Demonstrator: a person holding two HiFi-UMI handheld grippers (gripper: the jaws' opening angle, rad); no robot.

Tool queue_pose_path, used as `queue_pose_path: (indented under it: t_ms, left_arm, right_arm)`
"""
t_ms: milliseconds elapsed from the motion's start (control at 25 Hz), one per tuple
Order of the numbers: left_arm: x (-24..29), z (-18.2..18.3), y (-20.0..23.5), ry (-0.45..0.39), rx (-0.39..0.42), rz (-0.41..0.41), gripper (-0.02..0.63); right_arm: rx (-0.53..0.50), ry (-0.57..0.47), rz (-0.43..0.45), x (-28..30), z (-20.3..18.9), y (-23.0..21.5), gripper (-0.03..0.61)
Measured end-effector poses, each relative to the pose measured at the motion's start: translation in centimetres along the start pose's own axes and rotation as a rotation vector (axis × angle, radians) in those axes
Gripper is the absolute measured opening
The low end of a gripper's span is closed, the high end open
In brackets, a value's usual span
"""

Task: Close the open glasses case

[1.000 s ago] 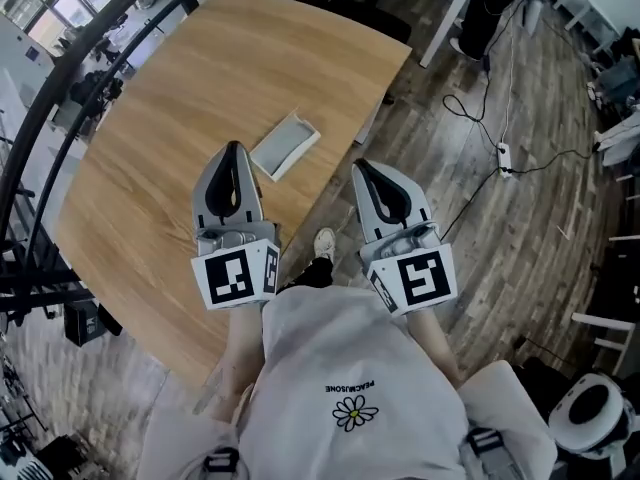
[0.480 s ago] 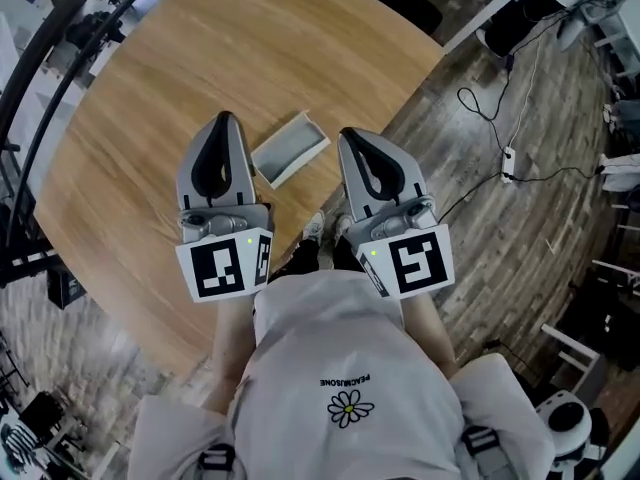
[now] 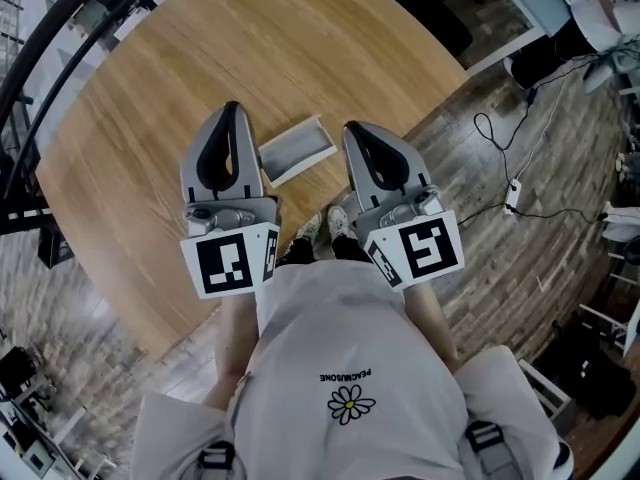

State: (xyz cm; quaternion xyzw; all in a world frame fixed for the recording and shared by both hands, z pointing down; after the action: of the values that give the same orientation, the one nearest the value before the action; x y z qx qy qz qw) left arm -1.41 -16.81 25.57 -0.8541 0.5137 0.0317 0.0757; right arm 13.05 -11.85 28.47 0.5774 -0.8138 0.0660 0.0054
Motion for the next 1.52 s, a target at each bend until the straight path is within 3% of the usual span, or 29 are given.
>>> queue_pose_path:
  t_ms: [120,320,600,800,1200,1360,1520]
  left_arm:
    - [0.2,0.1,0.1,-0.001,0.0,0.009,0.017]
    - [0.6,-0.4,0.4,0.011,-0.003,0.023,0.017]
    - [0.6,-1.4,1.3,0.035,-0.004,0.048,0.017]
    - [0.3,-2.2,1.7,0.057,-0.002,0.063,0.017]
    - [-1.6,-3.8,3.7,0.1,-0.008,0.132,0.017]
    - [-2.3,-4.4,4.5,0.115,-0.012,0.154,0.017]
    - [-2.8,-4.9,5.1,0.127,-0.022,0.172,0.017]
  right_arm:
    - [0.0,0.001,0.004,0.5,0.0,-0.3,0.008]
    - [0.03,0.028,0.064,1.7,-0.7,-0.2,0.06]
    - [0.11,0.165,0.257,4.6,-4.1,2.1,0.221]
    - [0.085,0.268,0.365,6.6,-7.5,3.5,0.25]
    - [0.129,0.476,0.336,10.2,-15.9,2.8,0.256]
    - [0.212,0.523,0.305,10.9,-17.9,2.0,0.256]
    - [0.212,0.566,0.294,11.3,-19.3,1.9,0.256]
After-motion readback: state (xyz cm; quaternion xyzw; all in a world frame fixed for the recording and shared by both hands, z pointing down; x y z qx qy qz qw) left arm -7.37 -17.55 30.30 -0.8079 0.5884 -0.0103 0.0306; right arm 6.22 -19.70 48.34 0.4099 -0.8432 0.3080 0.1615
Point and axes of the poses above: the fingertips, and each gripper's own axes: x forward along the fingers, y to its left, z out of its top, the point moved 2 cm from there along -x, backward along the fingers, and after that the axes turned 4 degrees about x, right-handed, at the moved point
